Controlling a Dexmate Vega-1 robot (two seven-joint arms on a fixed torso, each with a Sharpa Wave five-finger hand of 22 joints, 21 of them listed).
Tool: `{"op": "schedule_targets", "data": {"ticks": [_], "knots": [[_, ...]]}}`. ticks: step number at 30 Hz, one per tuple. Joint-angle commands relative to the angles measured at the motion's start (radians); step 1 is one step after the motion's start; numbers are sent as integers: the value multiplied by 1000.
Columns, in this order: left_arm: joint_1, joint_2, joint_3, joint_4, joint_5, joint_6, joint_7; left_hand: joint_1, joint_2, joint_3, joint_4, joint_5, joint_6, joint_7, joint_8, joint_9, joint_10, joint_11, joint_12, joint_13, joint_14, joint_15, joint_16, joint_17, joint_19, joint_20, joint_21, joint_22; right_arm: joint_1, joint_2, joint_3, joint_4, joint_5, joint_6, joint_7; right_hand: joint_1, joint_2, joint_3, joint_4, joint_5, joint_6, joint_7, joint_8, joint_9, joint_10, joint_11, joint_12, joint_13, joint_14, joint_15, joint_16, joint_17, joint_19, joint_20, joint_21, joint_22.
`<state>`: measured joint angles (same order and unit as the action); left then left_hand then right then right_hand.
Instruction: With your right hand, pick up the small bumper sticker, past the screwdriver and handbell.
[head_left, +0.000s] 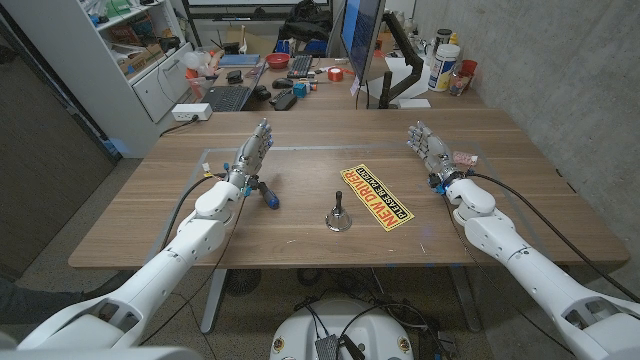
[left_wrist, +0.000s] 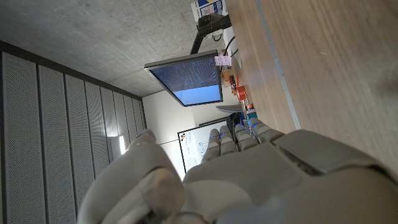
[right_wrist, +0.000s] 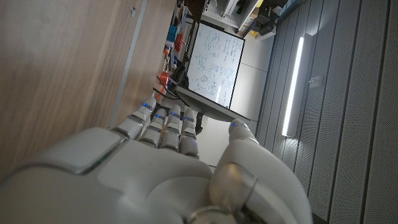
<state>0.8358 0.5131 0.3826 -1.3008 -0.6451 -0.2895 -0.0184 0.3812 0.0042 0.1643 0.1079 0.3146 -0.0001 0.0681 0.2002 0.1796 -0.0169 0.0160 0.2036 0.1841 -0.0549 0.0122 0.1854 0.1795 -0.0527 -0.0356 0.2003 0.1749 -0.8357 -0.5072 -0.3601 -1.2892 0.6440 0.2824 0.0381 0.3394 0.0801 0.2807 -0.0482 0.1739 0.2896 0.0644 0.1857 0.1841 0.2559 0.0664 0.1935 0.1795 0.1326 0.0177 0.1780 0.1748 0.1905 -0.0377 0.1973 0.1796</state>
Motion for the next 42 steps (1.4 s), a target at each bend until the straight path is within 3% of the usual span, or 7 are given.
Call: {"op": "schedule_targets", "data": {"ticks": [1, 26, 40, 42], "knots": [[-7, 20, 27, -22, -4, 0, 31, 12, 2, 5, 0, 6, 1, 8, 4, 5, -6, -2, 5, 5, -9, 2, 7, 4, -9, -29, 5, 4, -1, 11, 27, 4, -24, -9, 21, 8, -2, 7, 0, 5, 7, -1, 6, 4, 10, -2, 6, 1, 9, 2, 6, 5, 4, -5, 5, 5], [-35, 62, 76, -22, -39, -3, 29, 16, 5, 3, -3, 9, 1, 1, 1, 6, -5, -4, 3, 5, -8, -2, 6, 5, -9, -24, 4, 5, 1, 28, 34, 29, -72, 54, 79, 14, 4, 7, -7, 6, 3, -8, 5, 4, 5, -9, 5, 1, 12, -3, 7, 4, 8, -3, 7, 5], [-38, 82, 90, -29, -55, -2, 32, 19, 6, 0, -4, 10, 3, -1, 1, 6, -5, -8, 3, 5, -6, -4, 6, 5, -7, -23, 4, 5, -4, 0, 34, 14, -100, 73, 94, 16, 5, 5, -10, 6, 1, -11, 5, 5, -1, -11, 4, 2, 15, -5, 8, 4, 9, -3, 7, 5], [-39, 84, 93, -29, -56, -3, 33, 19, 6, -1, -4, 10, 6, -5, 2, 6, -5, -17, 3, 5, -5, -11, 6, 5, -6, -22, 4, 5, -6, 1, 36, 15, -100, 82, 96, 16, 6, 5, -10, 6, -2, -14, 4, 5, -4, -13, 4, 2, 15, -7, 8, 4, 10, -3, 7, 5]]}}
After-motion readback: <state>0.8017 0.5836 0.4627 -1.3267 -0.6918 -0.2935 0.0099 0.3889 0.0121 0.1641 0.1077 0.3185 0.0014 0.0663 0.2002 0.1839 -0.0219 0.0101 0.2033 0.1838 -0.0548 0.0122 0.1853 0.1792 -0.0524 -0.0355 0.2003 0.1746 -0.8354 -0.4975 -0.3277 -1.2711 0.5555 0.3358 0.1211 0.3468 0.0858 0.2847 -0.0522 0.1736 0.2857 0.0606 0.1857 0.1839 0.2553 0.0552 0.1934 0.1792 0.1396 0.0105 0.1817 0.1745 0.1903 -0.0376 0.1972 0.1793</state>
